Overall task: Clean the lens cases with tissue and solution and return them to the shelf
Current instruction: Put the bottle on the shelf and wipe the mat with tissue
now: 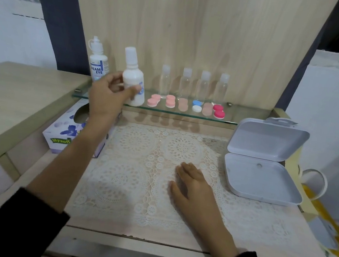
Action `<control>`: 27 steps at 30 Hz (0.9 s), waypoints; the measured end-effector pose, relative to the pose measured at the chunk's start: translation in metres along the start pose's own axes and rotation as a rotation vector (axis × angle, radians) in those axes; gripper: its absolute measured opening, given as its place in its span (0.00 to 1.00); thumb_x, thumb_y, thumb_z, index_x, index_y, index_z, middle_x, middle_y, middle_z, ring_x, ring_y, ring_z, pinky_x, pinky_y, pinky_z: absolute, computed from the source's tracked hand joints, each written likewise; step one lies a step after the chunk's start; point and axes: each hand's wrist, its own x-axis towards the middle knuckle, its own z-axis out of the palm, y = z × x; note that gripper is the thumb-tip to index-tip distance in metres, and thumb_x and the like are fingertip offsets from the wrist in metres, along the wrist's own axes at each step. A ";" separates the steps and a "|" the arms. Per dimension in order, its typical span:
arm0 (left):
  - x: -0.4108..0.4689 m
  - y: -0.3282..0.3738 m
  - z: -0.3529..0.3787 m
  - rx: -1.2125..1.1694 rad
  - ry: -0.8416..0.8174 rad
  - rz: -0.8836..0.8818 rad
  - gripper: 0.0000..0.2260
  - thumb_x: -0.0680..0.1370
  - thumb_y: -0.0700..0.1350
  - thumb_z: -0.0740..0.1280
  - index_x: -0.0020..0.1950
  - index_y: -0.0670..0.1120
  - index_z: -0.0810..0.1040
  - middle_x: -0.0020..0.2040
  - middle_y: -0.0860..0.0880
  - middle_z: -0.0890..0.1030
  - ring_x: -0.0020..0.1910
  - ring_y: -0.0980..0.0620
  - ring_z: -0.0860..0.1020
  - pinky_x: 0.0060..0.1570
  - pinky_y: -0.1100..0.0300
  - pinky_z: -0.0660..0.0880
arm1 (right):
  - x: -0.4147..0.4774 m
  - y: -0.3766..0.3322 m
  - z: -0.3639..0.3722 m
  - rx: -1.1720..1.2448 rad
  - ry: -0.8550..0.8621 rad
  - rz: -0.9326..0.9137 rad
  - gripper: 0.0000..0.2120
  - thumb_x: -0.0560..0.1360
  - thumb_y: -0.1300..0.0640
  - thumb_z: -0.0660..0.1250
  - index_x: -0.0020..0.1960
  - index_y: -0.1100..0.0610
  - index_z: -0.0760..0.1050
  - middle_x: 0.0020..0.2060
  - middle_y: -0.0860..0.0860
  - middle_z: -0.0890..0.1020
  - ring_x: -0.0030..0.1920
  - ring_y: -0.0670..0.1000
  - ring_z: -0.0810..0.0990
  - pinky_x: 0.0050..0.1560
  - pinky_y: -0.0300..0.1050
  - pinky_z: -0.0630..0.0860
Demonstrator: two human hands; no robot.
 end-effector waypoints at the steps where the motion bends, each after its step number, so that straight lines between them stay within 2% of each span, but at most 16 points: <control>1: 0.013 0.000 0.004 0.025 0.016 -0.002 0.21 0.67 0.45 0.77 0.59 0.45 0.79 0.51 0.52 0.82 0.46 0.60 0.81 0.53 0.56 0.79 | 0.000 0.000 0.000 0.002 -0.001 0.000 0.31 0.76 0.42 0.51 0.75 0.56 0.65 0.76 0.50 0.62 0.77 0.47 0.54 0.76 0.40 0.45; 5: 0.057 -0.010 0.020 0.169 0.012 -0.071 0.23 0.65 0.48 0.78 0.58 0.46 0.79 0.53 0.51 0.82 0.51 0.55 0.80 0.55 0.50 0.77 | 0.000 0.000 -0.001 0.004 -0.001 0.005 0.29 0.78 0.44 0.55 0.75 0.56 0.65 0.76 0.51 0.62 0.77 0.47 0.54 0.76 0.41 0.47; 8: 0.075 -0.018 0.030 0.202 -0.008 -0.131 0.22 0.64 0.48 0.79 0.57 0.47 0.79 0.53 0.50 0.82 0.52 0.52 0.80 0.55 0.49 0.77 | 0.000 0.000 -0.001 -0.014 -0.014 -0.002 0.29 0.78 0.43 0.54 0.75 0.55 0.63 0.76 0.51 0.61 0.77 0.47 0.53 0.77 0.42 0.47; 14: 0.087 -0.026 0.040 0.241 -0.030 -0.177 0.22 0.68 0.43 0.77 0.59 0.42 0.78 0.56 0.46 0.81 0.53 0.49 0.79 0.56 0.49 0.77 | 0.001 -0.002 -0.003 -0.006 -0.024 0.000 0.32 0.75 0.42 0.50 0.75 0.56 0.64 0.76 0.51 0.61 0.77 0.48 0.53 0.76 0.40 0.44; 23: 0.088 -0.029 0.042 0.244 -0.069 -0.186 0.23 0.69 0.43 0.76 0.61 0.41 0.75 0.58 0.44 0.80 0.55 0.48 0.79 0.57 0.49 0.76 | 0.001 -0.002 -0.001 0.027 0.003 0.009 0.31 0.75 0.43 0.53 0.74 0.56 0.66 0.75 0.51 0.63 0.77 0.48 0.55 0.77 0.41 0.47; 27: 0.088 -0.031 0.040 0.247 -0.088 -0.205 0.24 0.69 0.47 0.76 0.61 0.43 0.74 0.58 0.45 0.79 0.56 0.48 0.78 0.58 0.49 0.76 | 0.001 -0.002 -0.001 0.028 0.002 0.007 0.31 0.75 0.43 0.53 0.74 0.57 0.67 0.75 0.52 0.64 0.77 0.48 0.55 0.77 0.42 0.48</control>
